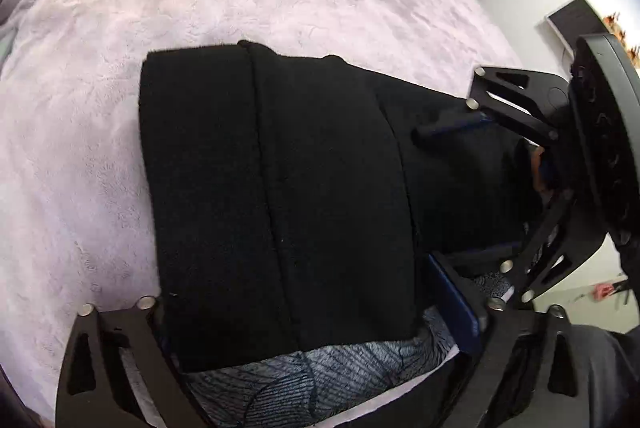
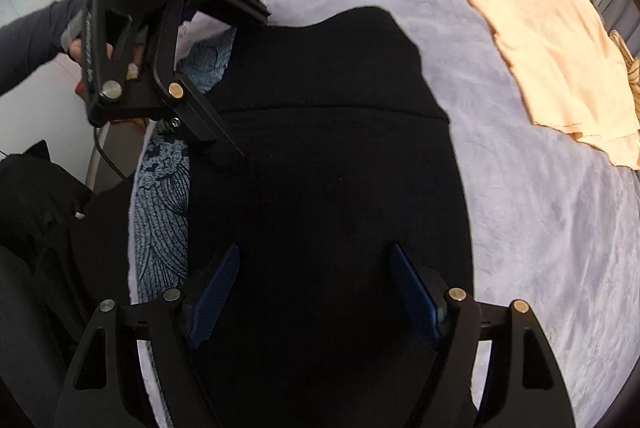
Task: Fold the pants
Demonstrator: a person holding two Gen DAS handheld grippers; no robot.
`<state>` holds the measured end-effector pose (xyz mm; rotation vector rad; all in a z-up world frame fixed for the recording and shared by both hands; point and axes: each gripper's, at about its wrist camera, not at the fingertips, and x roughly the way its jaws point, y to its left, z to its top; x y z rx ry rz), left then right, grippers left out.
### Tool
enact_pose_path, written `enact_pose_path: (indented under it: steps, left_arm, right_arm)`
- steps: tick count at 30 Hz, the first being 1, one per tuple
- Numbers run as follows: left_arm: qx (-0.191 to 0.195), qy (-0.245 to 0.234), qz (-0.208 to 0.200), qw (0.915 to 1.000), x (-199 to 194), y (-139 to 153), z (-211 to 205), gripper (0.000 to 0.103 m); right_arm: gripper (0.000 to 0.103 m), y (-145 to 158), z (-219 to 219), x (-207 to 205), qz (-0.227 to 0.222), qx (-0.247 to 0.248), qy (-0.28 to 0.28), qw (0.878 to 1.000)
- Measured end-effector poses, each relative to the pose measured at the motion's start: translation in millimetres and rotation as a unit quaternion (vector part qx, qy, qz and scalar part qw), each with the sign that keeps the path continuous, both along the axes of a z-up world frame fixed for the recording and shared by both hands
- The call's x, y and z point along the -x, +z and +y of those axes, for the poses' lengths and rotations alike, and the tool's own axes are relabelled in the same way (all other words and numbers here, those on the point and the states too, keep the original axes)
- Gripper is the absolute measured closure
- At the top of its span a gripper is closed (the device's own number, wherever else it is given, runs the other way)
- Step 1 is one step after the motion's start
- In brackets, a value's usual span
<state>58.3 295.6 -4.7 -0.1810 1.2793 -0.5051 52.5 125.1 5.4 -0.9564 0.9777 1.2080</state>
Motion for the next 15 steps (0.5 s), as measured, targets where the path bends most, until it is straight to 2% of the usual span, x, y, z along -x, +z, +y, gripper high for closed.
enact_pose_path:
  steps: [1, 2, 3, 4, 7, 9, 10, 13, 15]
  left_arm:
    - [-0.015, -0.001, -0.004, 0.9999, 2, 3, 1, 0.025]
    - [-0.017, -0.002, -0.007, 0.9998, 4, 7, 1, 0.030]
    - [-0.015, -0.004, -0.012, 0.9998, 7, 12, 0, 0.042]
    - [-0.022, -0.006, -0.018, 0.9996, 8, 18, -4, 0.049]
    - [-0.071, -0.011, -0.038, 0.9967, 19, 31, -14, 0.056]
    - [-0.097, -0.008, -0.046, 0.9942, 26, 39, -28, 0.062]
    - [-0.108, -0.006, -0.052, 0.9928, 30, 44, -35, 0.067]
    - [-0.140, 0.001, -0.070, 0.9876, 37, 65, -59, 0.070]
    - [-0.152, 0.000, -0.083, 0.9849, 44, 80, -70, 0.072]
  right_arm:
    - [0.013, -2, 4, -3, 0.002, -0.010, -0.008, 1.000]
    - [0.008, -2, 5, -7, 0.015, -0.017, -0.019, 1.000]
    - [0.007, -2, 7, -12, 0.029, -0.022, -0.031, 0.999]
    - [0.007, -2, 8, -12, 0.029, -0.020, -0.036, 0.999]
    - [0.007, 13, 0, -3, -0.004, -0.024, -0.040, 0.999]
    - [0.007, 31, -17, 3, -0.004, -0.046, -0.049, 0.998]
    - [0.007, 43, -32, 8, -0.004, -0.064, -0.056, 0.996]
    - [0.007, 66, -79, 23, -0.007, -0.090, -0.070, 0.993]
    - [0.007, 70, -108, 32, -0.006, -0.092, -0.069, 0.993]
